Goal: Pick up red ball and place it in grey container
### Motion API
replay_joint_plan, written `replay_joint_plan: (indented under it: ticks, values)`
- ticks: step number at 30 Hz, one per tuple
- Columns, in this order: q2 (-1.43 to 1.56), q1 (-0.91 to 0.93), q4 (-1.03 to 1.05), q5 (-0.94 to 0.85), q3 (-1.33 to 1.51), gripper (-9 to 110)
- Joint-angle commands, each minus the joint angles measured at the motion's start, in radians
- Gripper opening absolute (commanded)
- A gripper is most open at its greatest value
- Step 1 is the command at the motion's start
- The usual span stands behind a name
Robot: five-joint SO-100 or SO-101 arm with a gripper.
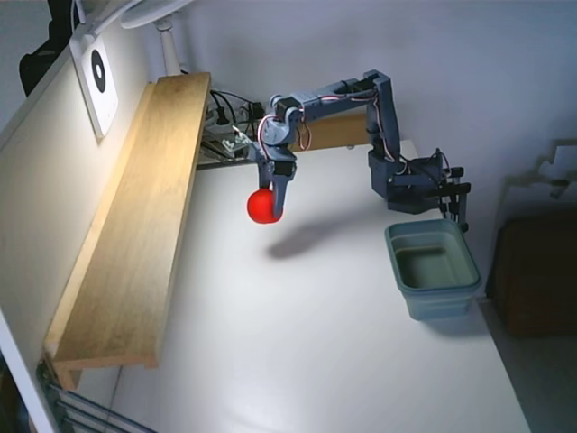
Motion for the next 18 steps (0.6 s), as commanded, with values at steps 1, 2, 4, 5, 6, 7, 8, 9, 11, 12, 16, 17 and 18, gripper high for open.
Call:
replay_joint_plan:
  ticks: [1,2,4,5,6,7,8,9,11,12,16,17,18]
  values:
    - [0.039,-0.095,0.006,0.002,-0.04,23]
    - [0.039,-0.117,0.006,0.002,-0.04,23]
    - [0.039,-0.182,0.006,0.002,-0.04,23]
    - [0.039,-0.202,0.006,0.002,-0.04,23]
    - [0.039,-0.232,0.006,0.002,-0.04,23]
    - [0.039,-0.262,0.006,0.002,-0.04,23]
    - [0.039,-0.282,0.006,0.002,-0.04,23]
    - [0.039,-0.313,0.006,0.002,-0.04,23]
    - [0.039,-0.36,0.006,0.002,-0.04,23]
    - [0.039,-0.371,0.006,0.002,-0.04,23]
    - [0.039,-0.413,0.006,0.002,-0.04,23]
    - [0.039,-0.413,0.005,0.002,-0.039,23]
    - [0.039,-0.414,0.005,0.002,-0.039,23]
